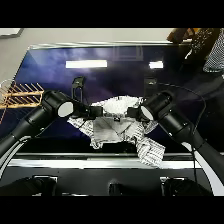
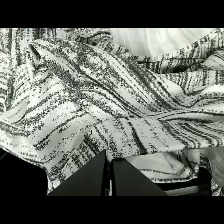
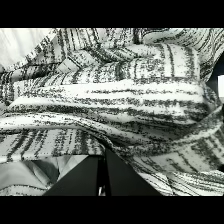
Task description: Fold the clothes and pants, and hang the long-sleeved shirts on hangers.
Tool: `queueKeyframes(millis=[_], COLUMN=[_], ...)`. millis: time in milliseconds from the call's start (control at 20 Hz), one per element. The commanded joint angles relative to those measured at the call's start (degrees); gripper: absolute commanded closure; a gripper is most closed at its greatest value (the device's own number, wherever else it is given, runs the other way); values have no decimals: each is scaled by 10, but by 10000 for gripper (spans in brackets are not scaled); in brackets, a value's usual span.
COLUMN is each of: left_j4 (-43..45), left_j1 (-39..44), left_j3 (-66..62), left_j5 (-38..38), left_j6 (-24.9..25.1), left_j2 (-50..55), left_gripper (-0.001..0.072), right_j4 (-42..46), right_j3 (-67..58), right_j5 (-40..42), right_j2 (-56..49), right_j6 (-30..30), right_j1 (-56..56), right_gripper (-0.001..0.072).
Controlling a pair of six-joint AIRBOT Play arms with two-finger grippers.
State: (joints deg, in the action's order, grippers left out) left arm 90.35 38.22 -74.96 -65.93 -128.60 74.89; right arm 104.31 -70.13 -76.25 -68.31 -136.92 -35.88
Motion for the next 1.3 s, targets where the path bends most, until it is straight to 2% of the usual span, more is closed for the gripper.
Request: queueKeyframes(millis=[0,50,100,150,200,250,350,500,650,850,1000,1100,1150,1200,1250], left_j4=[-3,-3,-3,-3,-4,-4,-3,1,3,22,22,22,15,-12,-61], left_j1=[-1,-3,-8,-16,-28,-43,-88,-187,-349,-596,-710,-751,-775,-803,-838], left_j3=[4,4,4,3,2,3,3,4,46,85,85,88,89,88,82], left_j5=[38,46,51,51,50,49,49,5,-21,-33,-69,-56,-42,-31,-28], left_j6=[0,0,0,0,0,0,9,82,167,334,376,336,342,377,436], left_j2=[3,3,3,3,0,-6,-32,-83,-158,-222,-221,-216,-206,-189,-163], left_gripper=[675,672,628,447,193,104,104,104,104,105,106,90,90,91,90], right_j4=[14,19,24,26,27,27,24,18,18,18,16,16,16,16,16], right_j3=[9,8,7,5,2,-1,-1,-1,-1,-1,-1,-1,-1,-1,-1], right_j5=[33,37,38,41,45,55,76,98,113,121,121,120,117,115,115], right_j2=[1,1,1,1,1,2,2,2,2,2,2,2,2,2,2], right_j6=[-16,-19,-20,-19,-17,-13,-12,-2,14,30,47,48,48,50,55], right_j1=[-1,-1,-1,-1,-1,-1,-1,-1,-1,-1,-1,-1,-1,-1,-1], right_gripper=[672,672,672,672,672,672,672,672,672,672,672,671,671,671,671])
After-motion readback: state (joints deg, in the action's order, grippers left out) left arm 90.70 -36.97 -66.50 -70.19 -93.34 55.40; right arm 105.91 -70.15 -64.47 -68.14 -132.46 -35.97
